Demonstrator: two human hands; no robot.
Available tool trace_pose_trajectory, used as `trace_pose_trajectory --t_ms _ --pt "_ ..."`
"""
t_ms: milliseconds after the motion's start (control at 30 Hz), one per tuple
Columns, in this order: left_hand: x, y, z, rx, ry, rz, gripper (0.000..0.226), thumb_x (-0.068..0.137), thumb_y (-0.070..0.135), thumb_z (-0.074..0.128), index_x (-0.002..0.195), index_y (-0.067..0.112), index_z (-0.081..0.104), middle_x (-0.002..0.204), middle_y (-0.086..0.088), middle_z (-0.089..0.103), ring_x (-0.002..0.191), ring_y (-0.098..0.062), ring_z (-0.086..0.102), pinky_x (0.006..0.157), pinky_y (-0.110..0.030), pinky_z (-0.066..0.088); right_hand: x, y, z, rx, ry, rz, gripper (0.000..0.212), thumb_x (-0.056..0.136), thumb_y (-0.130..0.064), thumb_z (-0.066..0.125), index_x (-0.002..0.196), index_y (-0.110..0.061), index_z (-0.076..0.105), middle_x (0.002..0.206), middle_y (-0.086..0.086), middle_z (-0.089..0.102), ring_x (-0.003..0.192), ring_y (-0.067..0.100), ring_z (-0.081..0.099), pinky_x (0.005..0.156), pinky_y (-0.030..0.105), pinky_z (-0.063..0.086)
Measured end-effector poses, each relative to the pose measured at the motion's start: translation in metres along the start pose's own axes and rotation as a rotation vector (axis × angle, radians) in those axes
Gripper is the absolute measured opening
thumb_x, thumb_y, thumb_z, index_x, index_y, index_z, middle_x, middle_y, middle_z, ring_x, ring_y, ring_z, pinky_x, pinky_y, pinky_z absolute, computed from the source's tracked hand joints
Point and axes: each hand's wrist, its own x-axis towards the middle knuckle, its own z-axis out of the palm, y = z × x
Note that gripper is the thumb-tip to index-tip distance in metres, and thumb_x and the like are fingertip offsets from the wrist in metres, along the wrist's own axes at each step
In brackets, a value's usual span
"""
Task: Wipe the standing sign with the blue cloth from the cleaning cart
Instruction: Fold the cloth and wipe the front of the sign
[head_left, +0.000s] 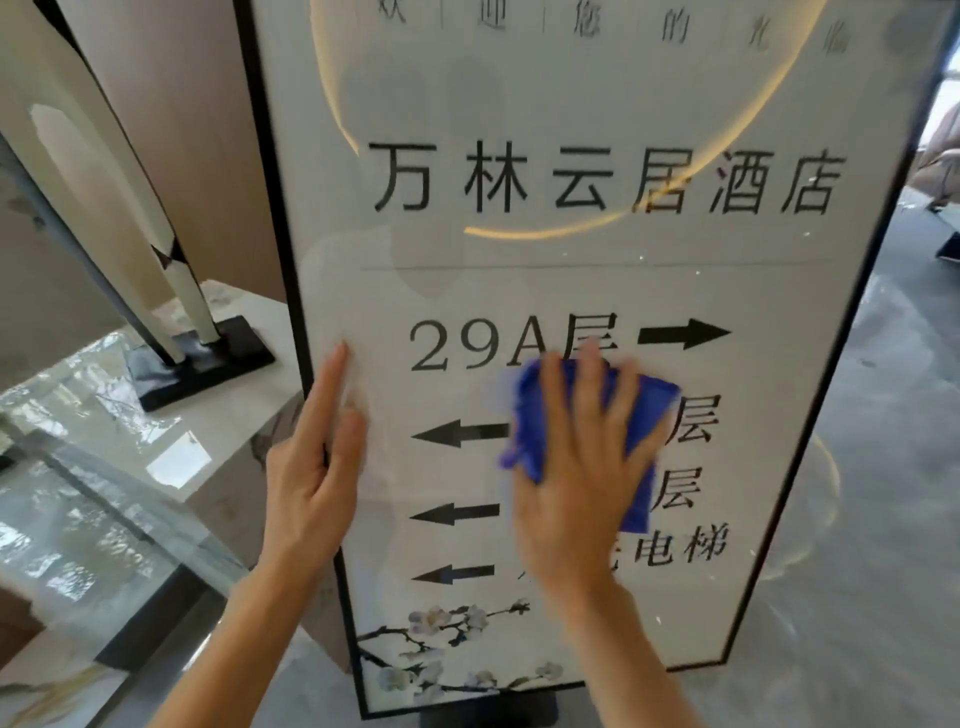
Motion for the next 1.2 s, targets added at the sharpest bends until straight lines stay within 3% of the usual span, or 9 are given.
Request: trace_pose_trajectory --t_ms 100,233,467,633,700,733,800,967,1200 --pt "-0.004 0.000 -0.001 0.044 0.014 -0.029 0.043 0.099 0.051 0.035 0.138 0.071 0.030 0.065 0.019 0.056 0.047 0.003 0.045 0.046 -0.005 0.034 0.019 -0.046 0.003 -0.014 -0.002 -0.160 0.083 0.091 -0.049 0.046 0.161 -0.029 0.009 0.171 -0.005 -0.002 0.158 0.031 0.000 0.120 0.068 -0.005" --pt "-0.006 0.001 0.001 0.107 0.008 -0.051 0.046 0.098 0.047 0.036 0.131 0.077 0.029 0.065 0.017 0.060 0.044 0.001 0.048 0.043 -0.005 0.033 0.047 -0.046 -0.002 0.020 0.015 -0.216 0.082 0.087 -0.038 0.048 0.161 -0.029 0.013 0.171 -0.005 0.001 0.158 0.027 0.003 0.122 0.066 0.000" --pt "-0.007 -0.002 0.000 0.152 0.028 -0.059 0.042 0.103 0.050 0.039 0.130 0.079 0.027 0.061 0.013 0.060 0.039 0.000 0.045 0.041 -0.008 0.028 0.121 0.055 -0.043 0.050 0.143 0.066 0.059 0.106 -0.048 0.015 0.159 -0.023 0.021 0.169 0.005 0.016 0.157 0.029 0.010 0.122 0.067 0.012" --pt "-0.009 0.001 0.001 0.149 0.064 -0.061 0.057 0.098 0.033 0.039 0.131 0.077 0.029 0.076 -0.007 0.060 0.053 -0.018 0.053 0.044 -0.007 0.033 0.137 0.098 -0.056 0.150 0.255 0.165 0.051 0.108 -0.033 0.034 0.157 -0.024 0.024 0.167 0.007 0.025 0.155 0.030 0.016 0.121 0.065 0.015" --pt "-0.011 0.002 0.002 0.143 0.088 -0.076 0.057 0.097 0.032 0.040 0.129 0.079 0.031 0.056 -0.013 0.054 0.057 -0.016 0.056 0.047 -0.005 0.035 0.138 0.087 -0.055 0.192 0.302 0.229 0.050 0.107 -0.031 0.036 0.154 -0.027 0.021 0.165 0.008 0.030 0.154 0.030 0.018 0.120 0.068 0.015" --pt "-0.011 0.002 0.003 0.145 0.092 -0.082 0.057 0.097 0.033 0.040 0.128 0.080 0.031 0.051 -0.005 0.052 0.056 -0.013 0.056 0.048 -0.004 0.035 0.138 0.076 -0.053 0.192 0.310 0.246 0.050 0.107 -0.033 0.036 0.154 -0.028 0.020 0.164 0.008 0.031 0.154 0.031 0.019 0.119 0.070 0.014" --pt "-0.012 0.002 0.005 0.142 0.098 -0.082 0.054 0.100 0.035 0.042 0.126 0.082 0.031 0.055 0.006 0.054 0.056 -0.010 0.056 0.048 -0.006 0.036 0.134 0.048 -0.046 0.141 0.272 0.222 0.051 0.107 -0.042 0.027 0.155 -0.029 0.021 0.166 0.006 0.028 0.154 0.032 0.017 0.119 0.071 0.010" --pt "-0.014 0.000 0.004 0.102 0.121 -0.106 0.051 0.099 0.041 0.039 0.125 0.083 0.028 0.058 -0.012 0.060 0.062 -0.023 0.057 0.047 -0.009 0.038 0.124 -0.033 -0.024 0.019 0.159 0.004 0.060 0.104 -0.049 0.024 0.160 -0.026 0.021 0.169 0.002 0.020 0.157 0.033 0.011 0.121 0.068 0.005" --pt "-0.014 -0.003 0.004 0.139 0.124 -0.145 0.047 0.102 0.044 0.041 0.122 0.085 0.029 0.054 0.008 0.054 0.065 -0.019 0.059 0.049 -0.007 0.039 0.139 -0.088 -0.017 0.020 0.160 -0.219 0.065 0.099 -0.045 0.039 0.159 -0.028 0.025 0.169 0.001 0.022 0.157 0.032 0.013 0.119 0.070 0.009"
